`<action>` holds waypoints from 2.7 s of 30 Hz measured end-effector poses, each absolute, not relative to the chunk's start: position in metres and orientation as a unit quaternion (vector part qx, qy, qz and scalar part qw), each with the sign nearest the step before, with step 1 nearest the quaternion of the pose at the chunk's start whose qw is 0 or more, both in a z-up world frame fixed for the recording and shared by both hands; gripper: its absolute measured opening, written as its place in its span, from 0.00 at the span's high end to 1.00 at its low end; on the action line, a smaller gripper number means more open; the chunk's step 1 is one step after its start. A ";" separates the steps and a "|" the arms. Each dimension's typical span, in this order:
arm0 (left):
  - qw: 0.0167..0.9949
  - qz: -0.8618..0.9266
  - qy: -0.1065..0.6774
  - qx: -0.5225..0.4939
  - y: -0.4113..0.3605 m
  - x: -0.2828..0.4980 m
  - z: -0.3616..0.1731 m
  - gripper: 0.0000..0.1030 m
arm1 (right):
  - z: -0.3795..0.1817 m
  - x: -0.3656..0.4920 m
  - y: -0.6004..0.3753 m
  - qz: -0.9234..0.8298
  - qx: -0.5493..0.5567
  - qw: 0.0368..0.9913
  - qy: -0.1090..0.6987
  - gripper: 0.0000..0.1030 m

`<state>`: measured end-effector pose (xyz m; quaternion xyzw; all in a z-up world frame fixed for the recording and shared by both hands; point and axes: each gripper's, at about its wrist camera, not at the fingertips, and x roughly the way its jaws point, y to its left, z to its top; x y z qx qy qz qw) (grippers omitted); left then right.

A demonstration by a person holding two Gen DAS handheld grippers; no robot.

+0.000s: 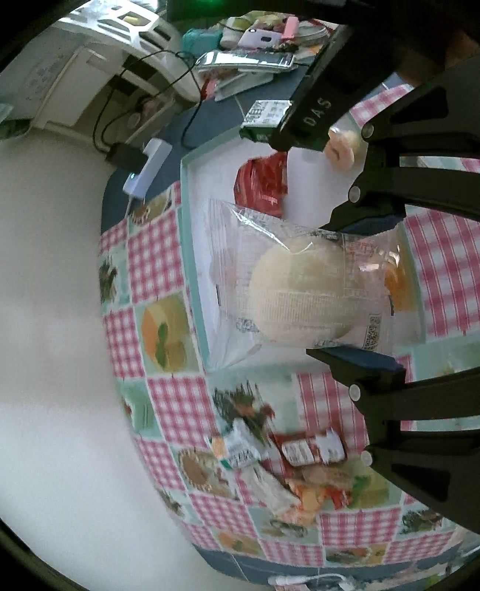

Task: Organize snacks
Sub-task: 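Carry the bun with the left tool and biscuit box with the right tool over the tray, then open the left tool over the tray while the right tool releases the biscuit box, then withdraw both tools from the tray back toward the snack pile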

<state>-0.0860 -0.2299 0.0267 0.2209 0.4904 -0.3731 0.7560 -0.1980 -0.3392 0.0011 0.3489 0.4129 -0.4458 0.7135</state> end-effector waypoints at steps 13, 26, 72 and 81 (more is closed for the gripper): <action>0.734 -0.393 0.508 0.221 -0.248 -0.099 0.013 0.46 | -0.010 -0.208 -0.348 -0.440 0.374 0.703 0.414 0.58; 0.746 -0.350 0.519 0.226 -0.229 -0.077 0.015 0.32 | -0.014 -0.201 -0.342 -0.415 0.387 0.707 0.423 0.58; 0.797 -0.090 0.593 0.074 -0.031 0.090 -0.003 0.09 | -0.005 -0.100 -0.238 -0.343 0.206 0.784 0.475 0.00; 0.791 -0.085 0.601 0.072 -0.017 0.102 -0.009 0.09 | -0.008 -0.073 -0.212 -0.304 0.203 0.799 0.477 0.00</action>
